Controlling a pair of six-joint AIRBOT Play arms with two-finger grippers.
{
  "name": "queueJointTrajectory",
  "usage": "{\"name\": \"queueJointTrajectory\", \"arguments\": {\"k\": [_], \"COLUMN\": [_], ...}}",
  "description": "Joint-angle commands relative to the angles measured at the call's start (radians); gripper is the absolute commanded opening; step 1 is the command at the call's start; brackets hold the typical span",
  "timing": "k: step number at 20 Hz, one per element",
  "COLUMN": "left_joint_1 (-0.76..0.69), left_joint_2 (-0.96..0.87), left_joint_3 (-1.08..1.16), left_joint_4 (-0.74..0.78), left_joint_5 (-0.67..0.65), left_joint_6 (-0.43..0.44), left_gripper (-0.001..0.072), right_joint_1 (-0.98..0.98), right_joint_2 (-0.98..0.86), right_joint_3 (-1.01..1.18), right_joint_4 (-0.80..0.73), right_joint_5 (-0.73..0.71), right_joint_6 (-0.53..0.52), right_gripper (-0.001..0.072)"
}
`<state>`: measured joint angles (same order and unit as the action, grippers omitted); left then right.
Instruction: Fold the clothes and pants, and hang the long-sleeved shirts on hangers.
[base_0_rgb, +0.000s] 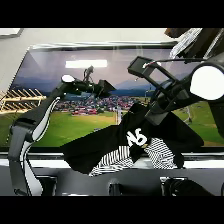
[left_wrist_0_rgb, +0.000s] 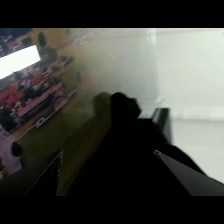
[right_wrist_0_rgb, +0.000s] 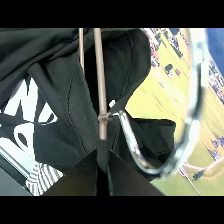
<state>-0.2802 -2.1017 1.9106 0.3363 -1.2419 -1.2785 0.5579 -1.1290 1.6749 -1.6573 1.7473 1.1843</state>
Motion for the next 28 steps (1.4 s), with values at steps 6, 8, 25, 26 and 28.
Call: {"name": "queueJointTrajectory", "arguments": {"k": [6,8,25,26,28], "left_joint_1": [-0.136,-0.163,-0.264,-0.269,-0.272], "left_joint_2": [-0.014,-0.013,-0.050,-0.052,-0.054], "left_joint_3": [0.142,0.142,0.142,0.142,0.142], "left_joint_4": [0.162,0.161,0.167,0.171,0.170], "left_joint_5": [-0.030,-0.047,-0.049,-0.049,-0.049], "left_joint_6": [-0.155,-0.154,-0.135,-0.135,-0.135], "left_gripper": [0.0595,0.0595,0.0595,0.0595,0.0552], "right_joint_1": [0.001,0.001,0.001,0.001,0.001], "right_joint_2": [-0.005,-0.005,-0.005,-0.005,-0.005], "right_joint_3": [-0.003,-0.003,-0.003,-0.003,-0.003], "right_joint_4": [0.004,0.004,0.007,0.007,0.007], "right_joint_5": [0.000,0.000,0.000,0.000,0.000], "right_joint_6": [0.002,0.002,0.002,0.002,0.002], "right_gripper": [0.0029,0.0029,0.0029,0.0029,0.0029]}}
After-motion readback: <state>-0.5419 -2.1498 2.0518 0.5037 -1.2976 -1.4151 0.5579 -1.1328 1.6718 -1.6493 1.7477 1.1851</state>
